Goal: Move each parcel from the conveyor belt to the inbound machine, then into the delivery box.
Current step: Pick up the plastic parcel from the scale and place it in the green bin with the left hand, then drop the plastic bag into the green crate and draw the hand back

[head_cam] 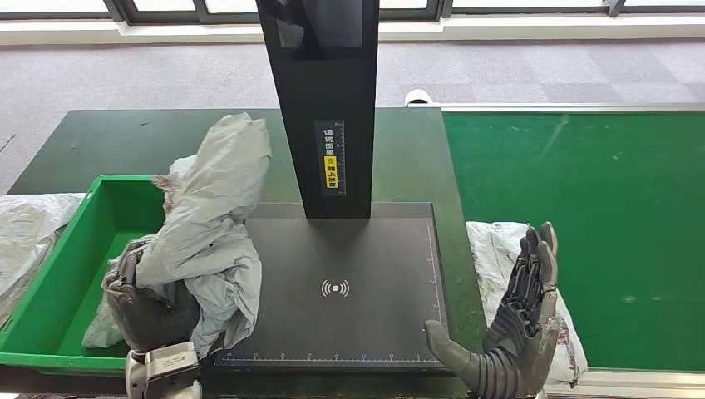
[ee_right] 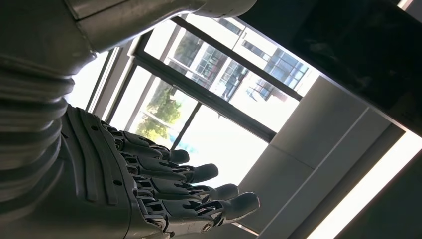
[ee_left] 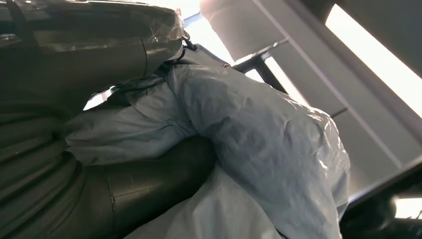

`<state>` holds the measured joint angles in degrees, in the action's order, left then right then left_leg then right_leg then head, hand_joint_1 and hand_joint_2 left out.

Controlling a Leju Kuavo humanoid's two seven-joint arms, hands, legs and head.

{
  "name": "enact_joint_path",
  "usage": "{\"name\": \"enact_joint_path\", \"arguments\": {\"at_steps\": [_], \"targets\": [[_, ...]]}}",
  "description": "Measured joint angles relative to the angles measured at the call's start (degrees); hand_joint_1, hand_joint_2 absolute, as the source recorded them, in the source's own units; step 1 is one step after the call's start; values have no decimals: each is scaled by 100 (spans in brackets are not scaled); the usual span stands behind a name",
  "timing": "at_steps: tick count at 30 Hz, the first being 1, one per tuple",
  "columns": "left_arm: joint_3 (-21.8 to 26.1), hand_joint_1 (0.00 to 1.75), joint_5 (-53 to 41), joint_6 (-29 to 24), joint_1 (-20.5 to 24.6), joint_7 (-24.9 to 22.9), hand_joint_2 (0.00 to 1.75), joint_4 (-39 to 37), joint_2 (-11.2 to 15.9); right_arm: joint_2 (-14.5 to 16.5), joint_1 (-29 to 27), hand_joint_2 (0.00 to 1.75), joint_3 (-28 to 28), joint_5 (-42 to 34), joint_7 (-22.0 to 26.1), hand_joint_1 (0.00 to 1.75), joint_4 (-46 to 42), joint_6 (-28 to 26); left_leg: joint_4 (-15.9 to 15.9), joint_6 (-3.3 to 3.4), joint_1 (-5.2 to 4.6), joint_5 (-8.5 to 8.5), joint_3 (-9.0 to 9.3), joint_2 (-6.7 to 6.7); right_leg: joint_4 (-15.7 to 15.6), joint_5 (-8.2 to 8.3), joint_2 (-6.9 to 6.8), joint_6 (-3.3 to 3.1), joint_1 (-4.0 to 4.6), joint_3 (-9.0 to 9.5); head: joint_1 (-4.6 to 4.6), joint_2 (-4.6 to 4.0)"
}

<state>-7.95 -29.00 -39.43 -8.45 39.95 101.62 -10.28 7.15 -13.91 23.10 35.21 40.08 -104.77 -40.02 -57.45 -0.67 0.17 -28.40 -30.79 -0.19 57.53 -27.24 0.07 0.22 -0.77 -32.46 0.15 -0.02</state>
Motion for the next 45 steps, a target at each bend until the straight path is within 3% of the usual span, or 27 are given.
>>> {"name": "enact_joint_path", "arguments": {"at_steps": [5, 16, 20, 27, 33, 43, 45], "targets": [[224, 175, 190, -19, 48, 7, 175, 408, 115, 0, -88, 175, 0, 26, 1, 0, -45, 0, 0, 0, 0, 0, 1, 0, 0, 0, 0, 0, -1, 0, 0, 0], [673, 175, 691, 195, 229, -55, 175, 488, 174, 0, -154, 175, 0, 23, 1, 0, -87, 0, 0, 0, 0, 0, 2, 0, -1, 1, 2, 0, -1, 0, 0, 0], [1287, 175, 1071, 601, 624, -319, 175, -117, 195, -1, -201, 175, -1, 4, 1, 0, -87, -1, 0, -1, -1, 1, 4, 1, 0, 1, 0, -1, 0, 0, -1, 0], [2284, 175, 596, 986, 1382, -673, 175, -1688, 245, 0, -341, 175, -30, 109, 0, 0, -125, -1, 1, -13, 0, 11, 8, 2, 2, 8, 3, -11, 10, 3, 1, 0], [2584, 175, 468, 1007, 1729, -817, 175, -2178, 241, 1, -407, 175, -42, 85, -1, 0, -142, 0, 7, -12, -2, 6, 2, -10, 1, 0, -9, -6, -4, 24, -1, 0], [2957, 175, 109, 1019, 1826, -892, 175, -2401, 132, -16, -421, 175, -42, -6, -1, 0, -117, 0, 22, -19, -2, -10, 41, 0, 1, -19, -4, -20, -4, 78, 0, 0], [2996, 94, 99, 1009, 1838, -872, 175, -2418, 118, -17, -421, 175, -42, -8, -1, 0, -117, 0, 27, -19, -2, -9, 46, 0, 1, -21, -5, -23, -4, 82, 0, 0]]}}
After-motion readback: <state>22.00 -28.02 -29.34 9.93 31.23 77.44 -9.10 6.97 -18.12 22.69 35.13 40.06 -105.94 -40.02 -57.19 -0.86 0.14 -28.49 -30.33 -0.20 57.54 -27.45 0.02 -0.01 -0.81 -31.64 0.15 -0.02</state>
